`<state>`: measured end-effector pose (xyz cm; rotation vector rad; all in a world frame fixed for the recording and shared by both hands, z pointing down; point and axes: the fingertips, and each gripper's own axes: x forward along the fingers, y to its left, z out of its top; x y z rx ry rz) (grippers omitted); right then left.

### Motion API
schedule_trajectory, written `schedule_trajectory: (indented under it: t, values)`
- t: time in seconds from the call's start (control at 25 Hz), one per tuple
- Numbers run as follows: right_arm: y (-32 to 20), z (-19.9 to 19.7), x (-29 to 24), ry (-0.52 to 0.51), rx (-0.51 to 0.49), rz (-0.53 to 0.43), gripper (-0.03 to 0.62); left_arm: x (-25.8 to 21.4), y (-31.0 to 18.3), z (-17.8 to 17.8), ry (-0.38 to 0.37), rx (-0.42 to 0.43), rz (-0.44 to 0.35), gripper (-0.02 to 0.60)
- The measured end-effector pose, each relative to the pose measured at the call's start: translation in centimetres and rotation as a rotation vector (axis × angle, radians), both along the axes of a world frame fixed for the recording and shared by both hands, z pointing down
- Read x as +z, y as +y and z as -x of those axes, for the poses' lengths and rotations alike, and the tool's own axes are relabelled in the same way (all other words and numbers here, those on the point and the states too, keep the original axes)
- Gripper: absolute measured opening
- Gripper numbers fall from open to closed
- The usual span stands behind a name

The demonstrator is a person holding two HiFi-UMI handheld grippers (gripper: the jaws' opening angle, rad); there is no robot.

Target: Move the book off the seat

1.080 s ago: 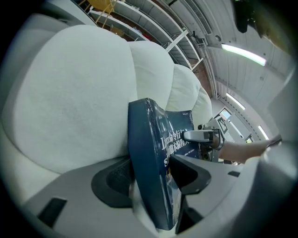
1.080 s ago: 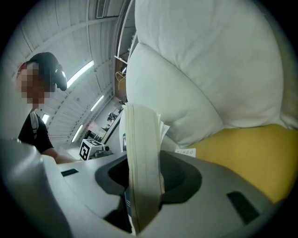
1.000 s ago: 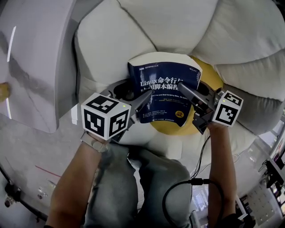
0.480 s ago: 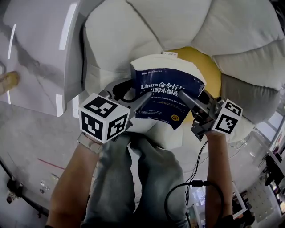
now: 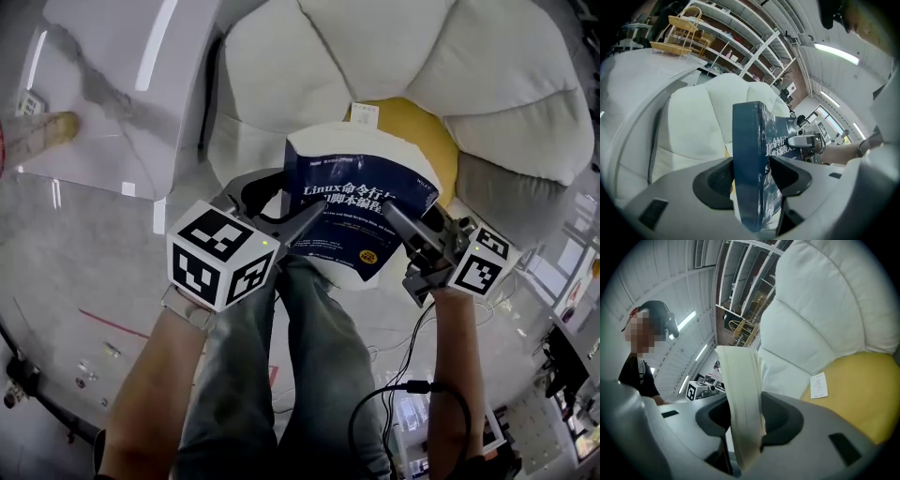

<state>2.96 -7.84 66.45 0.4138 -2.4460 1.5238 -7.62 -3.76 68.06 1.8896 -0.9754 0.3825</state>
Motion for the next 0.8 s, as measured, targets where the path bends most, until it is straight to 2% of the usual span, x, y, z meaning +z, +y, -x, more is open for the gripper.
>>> schedule_trajectory:
  t: [0.2, 0.8]
  values:
    - [-0.1, 0.0, 0.6, -0.005, -0.012, 0.001, 0.163, 0.4, 0.1, 0.0, 0.011, -0.024, -0.013, 0.247]
    - [-1.2, 2.4, -6.4, -0.005, -0.063, -0.028, 0.163, -6.9, -0.3, 2.2, -0.007, -0.101, -0.069, 0.244]
